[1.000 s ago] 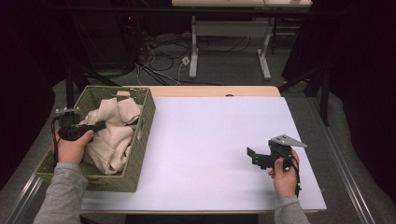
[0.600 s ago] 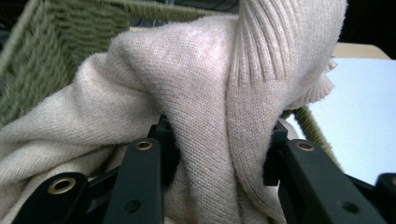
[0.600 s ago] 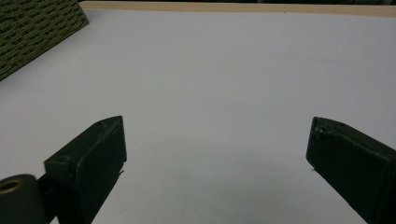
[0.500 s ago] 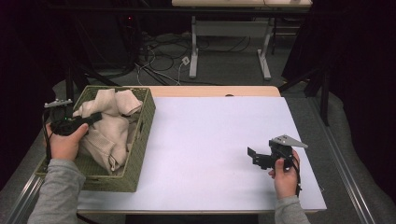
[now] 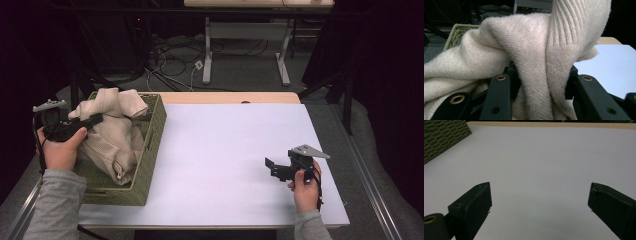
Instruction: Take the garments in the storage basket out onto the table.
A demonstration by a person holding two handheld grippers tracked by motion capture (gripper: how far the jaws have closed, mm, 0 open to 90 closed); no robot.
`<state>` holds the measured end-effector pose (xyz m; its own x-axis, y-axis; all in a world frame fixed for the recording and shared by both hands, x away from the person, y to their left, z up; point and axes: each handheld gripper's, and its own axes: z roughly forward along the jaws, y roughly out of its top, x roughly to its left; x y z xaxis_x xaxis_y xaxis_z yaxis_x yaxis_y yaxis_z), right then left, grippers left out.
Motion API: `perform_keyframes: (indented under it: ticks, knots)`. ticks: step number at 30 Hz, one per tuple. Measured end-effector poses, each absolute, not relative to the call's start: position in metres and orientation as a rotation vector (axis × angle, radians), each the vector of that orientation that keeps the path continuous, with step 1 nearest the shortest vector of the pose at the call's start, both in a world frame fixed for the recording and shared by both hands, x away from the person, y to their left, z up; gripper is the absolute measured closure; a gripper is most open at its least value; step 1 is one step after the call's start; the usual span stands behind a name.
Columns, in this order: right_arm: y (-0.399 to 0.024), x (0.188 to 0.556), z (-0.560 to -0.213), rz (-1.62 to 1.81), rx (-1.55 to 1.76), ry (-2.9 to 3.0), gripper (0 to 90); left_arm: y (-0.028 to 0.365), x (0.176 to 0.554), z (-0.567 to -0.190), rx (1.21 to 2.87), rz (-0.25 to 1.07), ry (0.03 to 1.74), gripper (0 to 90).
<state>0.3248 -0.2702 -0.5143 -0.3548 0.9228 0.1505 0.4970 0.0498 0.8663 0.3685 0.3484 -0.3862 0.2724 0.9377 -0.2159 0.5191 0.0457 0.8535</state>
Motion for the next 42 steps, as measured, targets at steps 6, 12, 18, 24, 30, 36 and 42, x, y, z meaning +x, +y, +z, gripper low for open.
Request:
perform_keyframes:
  ticks: [6,12,18,24,30,36,42]
  knots:
    - [-0.27,0.325,-0.514,1.249,1.421,1.886,4.9,0.349,0.363,-0.38,1.581,0.563,1.358,62.7]
    - [-0.271,0.325,-0.514,1.25,1.423,1.879,5.0,0.348,0.359,-0.376,1.556,0.571,1.337,62.8]
    - [-0.27,0.325,-0.515,1.247,1.423,1.882,5.0,0.345,0.352,-0.366,1.519,0.588,1.292,62.8]
    - [-0.27,0.324,-0.515,1.251,1.431,1.878,5.0,0.345,0.343,-0.357,1.464,0.611,1.252,62.9]
    - [-0.27,0.324,-0.514,1.251,1.424,1.876,5.0,0.347,0.336,-0.345,1.436,0.602,1.232,63.0]
    - [-0.271,0.324,-0.514,1.249,1.423,1.874,5.1,0.347,0.333,-0.333,1.421,0.586,1.204,63.2]
    - [-0.271,0.324,-0.514,1.248,1.425,1.874,5.1,0.342,0.331,-0.323,1.432,0.587,1.173,63.2]
